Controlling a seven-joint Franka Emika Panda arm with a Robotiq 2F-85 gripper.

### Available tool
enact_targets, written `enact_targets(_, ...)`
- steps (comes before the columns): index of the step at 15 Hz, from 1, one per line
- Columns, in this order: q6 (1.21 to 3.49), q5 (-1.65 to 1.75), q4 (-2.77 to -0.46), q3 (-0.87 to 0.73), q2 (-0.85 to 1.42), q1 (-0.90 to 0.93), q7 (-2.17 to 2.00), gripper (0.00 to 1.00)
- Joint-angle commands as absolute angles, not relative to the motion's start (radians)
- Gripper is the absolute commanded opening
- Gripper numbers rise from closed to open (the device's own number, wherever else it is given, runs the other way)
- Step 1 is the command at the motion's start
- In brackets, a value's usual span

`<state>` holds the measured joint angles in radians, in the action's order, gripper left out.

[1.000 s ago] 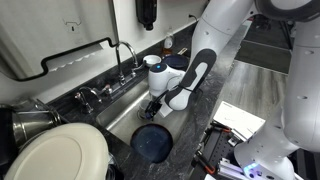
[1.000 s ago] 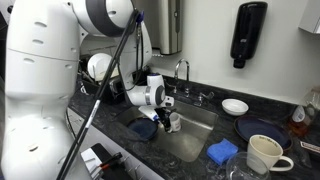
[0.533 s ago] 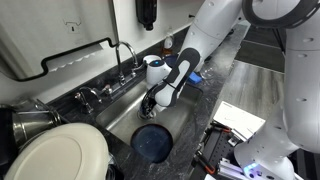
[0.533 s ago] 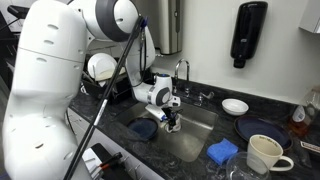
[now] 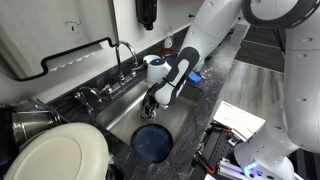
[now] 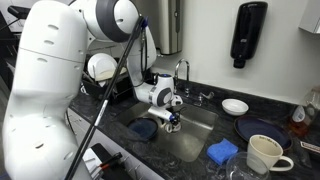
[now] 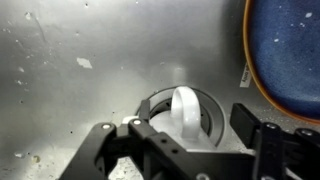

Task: Remove the cup from the sink and put it on the plate

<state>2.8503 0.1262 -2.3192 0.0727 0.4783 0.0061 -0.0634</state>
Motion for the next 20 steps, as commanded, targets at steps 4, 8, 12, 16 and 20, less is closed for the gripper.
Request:
enact_targets(4,2.878,0.108,-2.321,0.065,0.493,0.009,0.029,0.31)
enact_targets(8,2.878,0.107,-2.32,0.066,0.496,0.015,0.032,0.03)
enact_targets(12,2.881,0.103,-2.323,0.062,0.489,0.021,0.018,0.04)
enact_targets(16,2.871,0.11,-2.343,0.034,0.438,0.034,-0.013,0.04)
enact_targets(20,2.824,0.148,-2.346,-0.065,0.366,0.08,-0.084,0.04)
